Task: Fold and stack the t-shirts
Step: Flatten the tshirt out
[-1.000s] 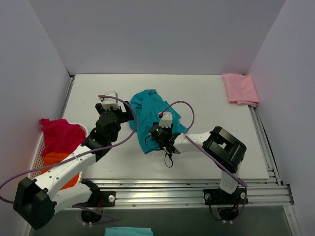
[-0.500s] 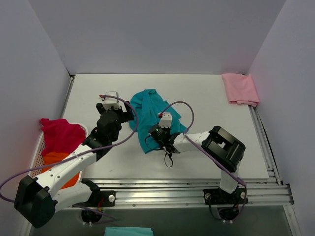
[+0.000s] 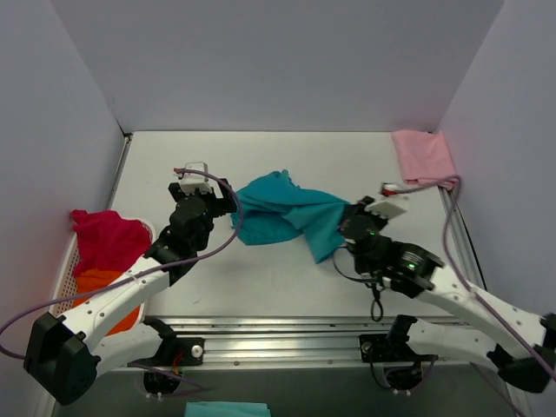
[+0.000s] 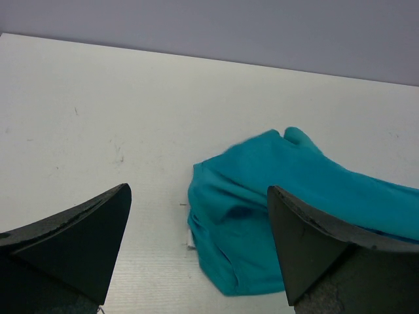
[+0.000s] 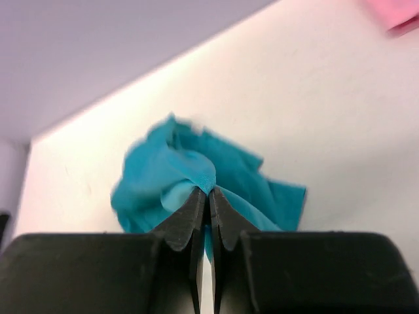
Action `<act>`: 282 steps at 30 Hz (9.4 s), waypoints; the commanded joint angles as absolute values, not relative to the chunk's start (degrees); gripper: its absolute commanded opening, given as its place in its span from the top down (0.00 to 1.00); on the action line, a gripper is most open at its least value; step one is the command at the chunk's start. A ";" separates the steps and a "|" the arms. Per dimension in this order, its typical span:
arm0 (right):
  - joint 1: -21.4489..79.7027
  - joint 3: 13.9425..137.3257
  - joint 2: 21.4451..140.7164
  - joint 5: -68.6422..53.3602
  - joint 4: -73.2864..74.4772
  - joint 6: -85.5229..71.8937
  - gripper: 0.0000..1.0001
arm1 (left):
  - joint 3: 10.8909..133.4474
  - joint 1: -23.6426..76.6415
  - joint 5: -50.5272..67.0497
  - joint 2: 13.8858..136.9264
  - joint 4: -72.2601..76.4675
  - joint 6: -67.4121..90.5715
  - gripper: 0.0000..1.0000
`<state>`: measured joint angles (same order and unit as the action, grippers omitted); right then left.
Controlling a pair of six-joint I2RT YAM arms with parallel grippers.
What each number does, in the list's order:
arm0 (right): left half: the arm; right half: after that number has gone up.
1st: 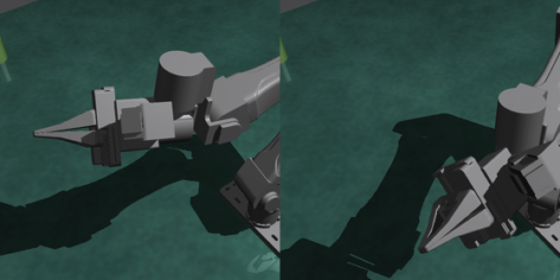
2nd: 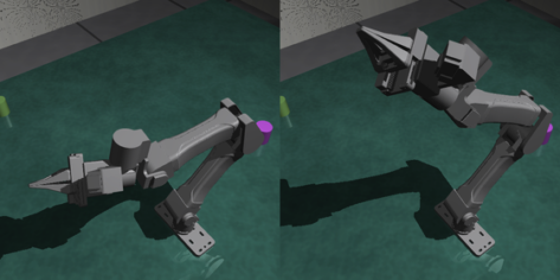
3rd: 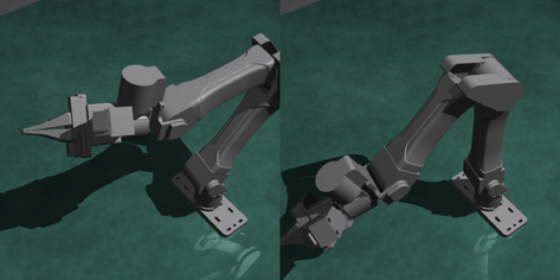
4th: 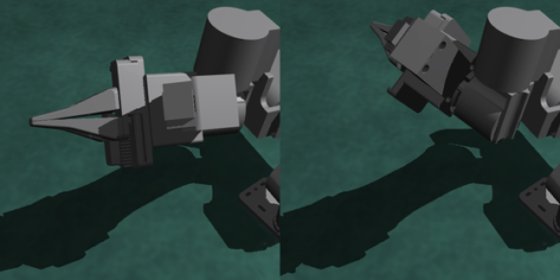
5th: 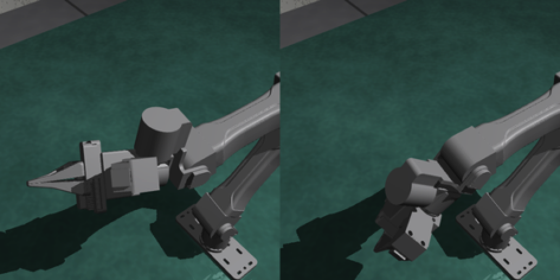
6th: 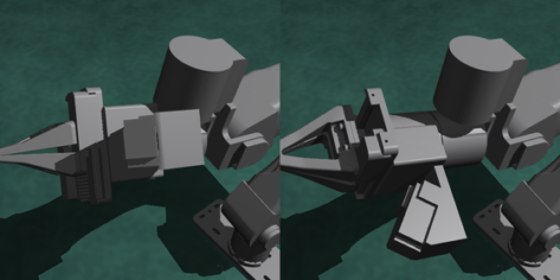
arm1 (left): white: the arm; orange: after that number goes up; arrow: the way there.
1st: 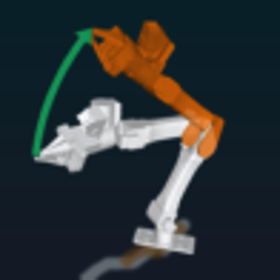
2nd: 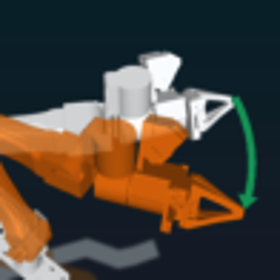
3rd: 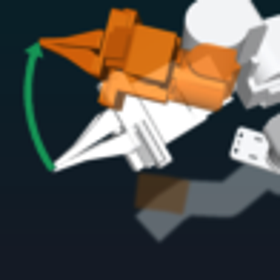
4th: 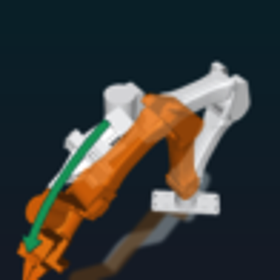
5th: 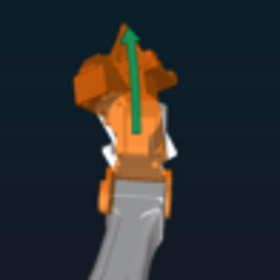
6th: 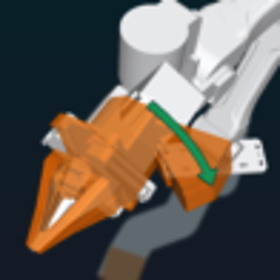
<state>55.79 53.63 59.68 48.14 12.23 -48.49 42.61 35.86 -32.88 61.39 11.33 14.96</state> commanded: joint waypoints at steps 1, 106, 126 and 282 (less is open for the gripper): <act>53.71 53.27 49.94 63.63 31.89 -54.32 1.00 | 43.33 35.86 -32.26 61.08 15.02 16.17 0.06; 26.49 85.53 82.86 20.23 -22.93 -3.48 1.00 | 77.45 16.73 21.42 72.72 6.82 3.92 0.98; 15.29 88.07 110.84 18.19 -17.49 -21.62 0.00 | 95.64 5.63 21.81 115.00 5.09 13.18 0.06; 19.86 83.58 123.93 27.77 -3.16 -36.83 1.00 | 21.01 32.34 -5.45 91.40 29.70 51.86 0.98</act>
